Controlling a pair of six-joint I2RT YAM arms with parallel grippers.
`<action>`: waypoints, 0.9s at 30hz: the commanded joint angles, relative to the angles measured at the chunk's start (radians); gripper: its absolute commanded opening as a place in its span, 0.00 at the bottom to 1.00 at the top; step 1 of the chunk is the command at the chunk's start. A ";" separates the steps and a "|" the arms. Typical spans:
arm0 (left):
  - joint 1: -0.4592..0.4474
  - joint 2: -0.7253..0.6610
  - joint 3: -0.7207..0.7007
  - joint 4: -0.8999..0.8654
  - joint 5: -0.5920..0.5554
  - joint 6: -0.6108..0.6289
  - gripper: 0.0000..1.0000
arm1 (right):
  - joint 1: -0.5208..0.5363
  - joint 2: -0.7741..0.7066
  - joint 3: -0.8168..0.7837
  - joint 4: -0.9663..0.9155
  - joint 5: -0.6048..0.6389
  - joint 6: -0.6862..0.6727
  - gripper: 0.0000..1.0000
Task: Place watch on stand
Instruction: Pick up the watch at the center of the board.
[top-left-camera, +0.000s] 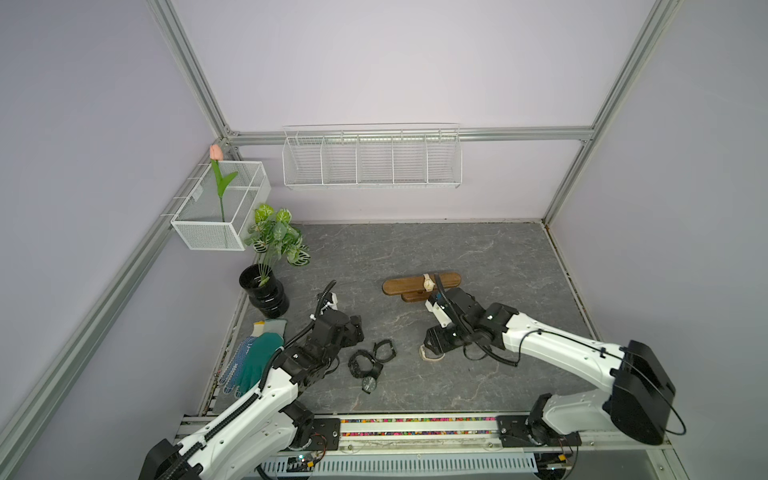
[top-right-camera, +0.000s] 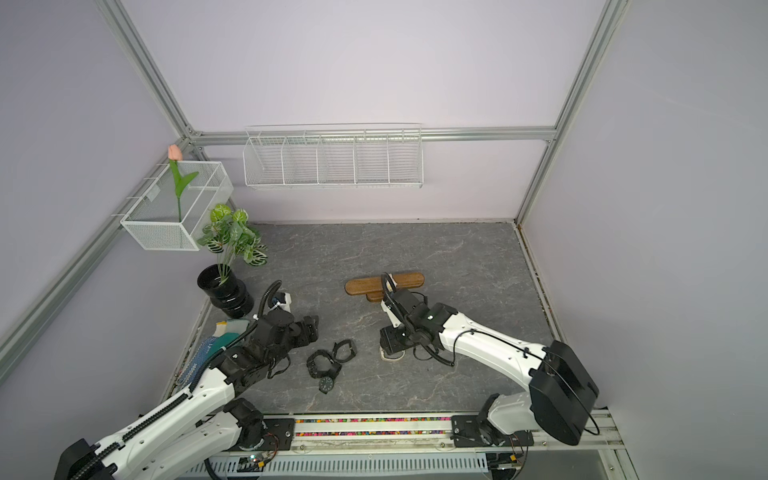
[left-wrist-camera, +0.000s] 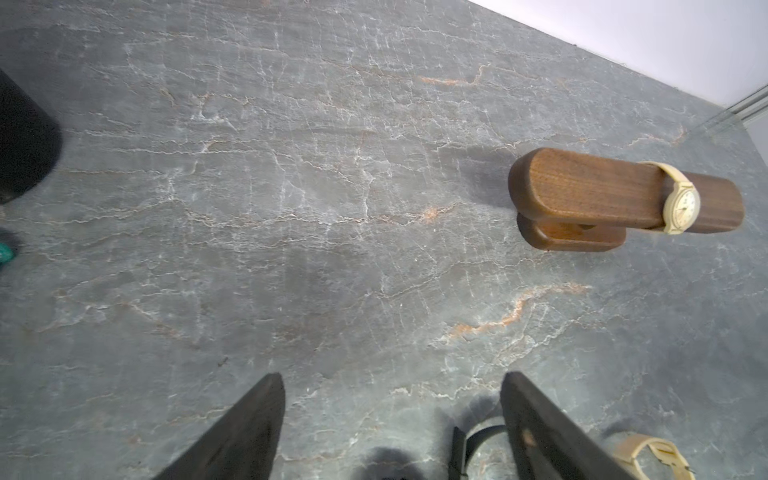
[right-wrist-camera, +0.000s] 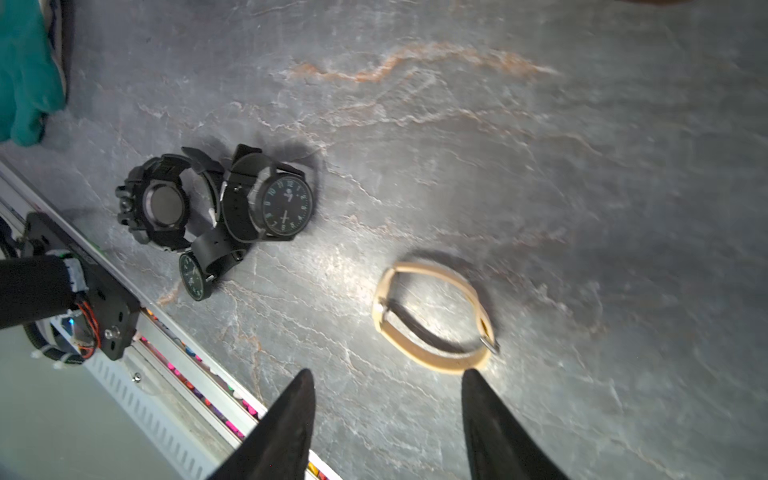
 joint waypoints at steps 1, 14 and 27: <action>0.004 -0.035 -0.022 0.052 -0.026 -0.026 0.86 | 0.028 0.077 0.061 -0.092 0.038 0.030 0.51; 0.005 -0.052 -0.086 0.129 0.023 0.035 0.89 | 0.097 0.260 0.197 -0.206 0.122 0.092 0.44; 0.004 -0.047 -0.089 0.144 0.034 0.034 0.90 | 0.147 0.362 0.252 -0.235 0.176 0.097 0.33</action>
